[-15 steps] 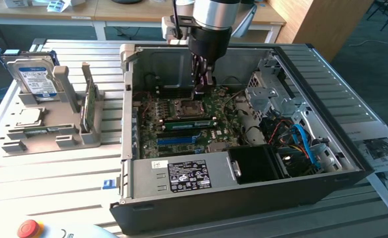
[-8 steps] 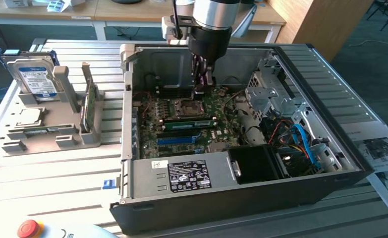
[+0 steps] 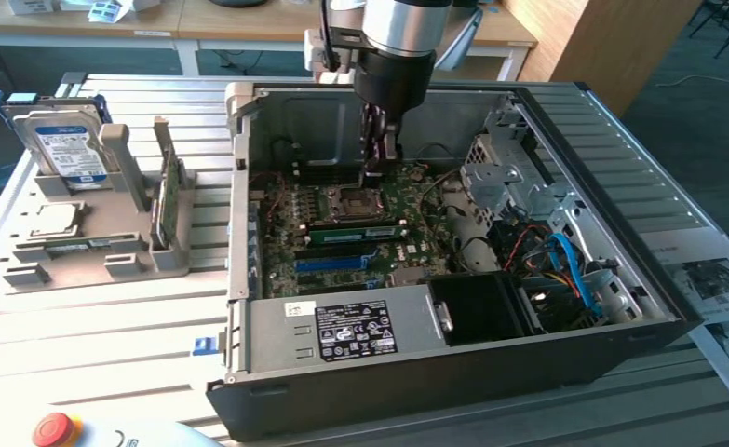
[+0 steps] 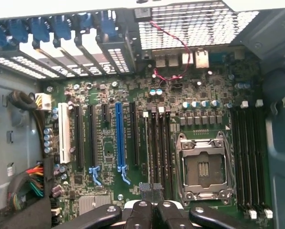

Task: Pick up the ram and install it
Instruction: 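Press down the ram until it locks into place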

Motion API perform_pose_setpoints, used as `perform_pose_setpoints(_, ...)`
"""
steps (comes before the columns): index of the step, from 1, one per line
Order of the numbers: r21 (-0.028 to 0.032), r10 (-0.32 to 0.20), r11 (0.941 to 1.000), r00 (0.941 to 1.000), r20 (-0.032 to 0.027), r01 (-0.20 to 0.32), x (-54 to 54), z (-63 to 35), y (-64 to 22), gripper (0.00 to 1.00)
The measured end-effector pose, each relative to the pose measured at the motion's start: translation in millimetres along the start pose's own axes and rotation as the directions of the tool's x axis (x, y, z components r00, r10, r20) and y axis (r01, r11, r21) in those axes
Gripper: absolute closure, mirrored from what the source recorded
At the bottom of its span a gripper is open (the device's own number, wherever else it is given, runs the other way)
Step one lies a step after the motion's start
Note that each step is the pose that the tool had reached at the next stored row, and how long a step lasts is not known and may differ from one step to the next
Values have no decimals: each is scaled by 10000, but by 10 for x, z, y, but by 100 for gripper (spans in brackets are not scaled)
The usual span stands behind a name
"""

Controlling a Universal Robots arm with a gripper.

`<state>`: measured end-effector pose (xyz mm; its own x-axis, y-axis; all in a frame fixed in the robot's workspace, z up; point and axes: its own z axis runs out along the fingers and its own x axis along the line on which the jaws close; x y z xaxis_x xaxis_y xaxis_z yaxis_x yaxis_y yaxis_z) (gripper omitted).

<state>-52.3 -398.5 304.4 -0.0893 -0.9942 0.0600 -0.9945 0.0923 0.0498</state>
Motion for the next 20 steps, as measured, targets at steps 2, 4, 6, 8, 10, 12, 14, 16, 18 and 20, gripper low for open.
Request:
perform_pose_setpoints(2, -17, 269, 9996, 9996, 13, -269, 0, 0, 0, 90)
perform_pose_setpoints(4, -34, 561, 9984, 9984, 27, -561, 0, 0, 0, 90)
perform_pose_setpoints(6, -53, 847, 9964, 9964, 41, -847, 0, 0, 0, 90)
perform_pose_setpoints(8, -71, 1132, 9935, 9936, 53, -1132, 0, 0, 0, 90)
perform_pose_setpoints(10, -91, 1422, 9898, 9898, 65, -1422, 0, 0, 0, 90)
perform_pose_setpoints(12, -110, 1703, 9853, 9854, 77, -1702, 0, 0, 0, 90)
perform_pose_setpoints(14, -129, 1983, 9801, 9801, 88, -1982, 0, 0, 0, 90)
perform_pose_setpoints(16, -150, 2270, 9738, 9738, 98, -2269, 0, 0, 0, 90)
perform_pose_setpoints(18, -169, 2548, 9669, 9669, 107, -2546, 0, 0, 0, 90)
perform_pose_setpoints(20, -190, 2821, 9593, 9593, 116, -2819, 0, 0, 0, 90)
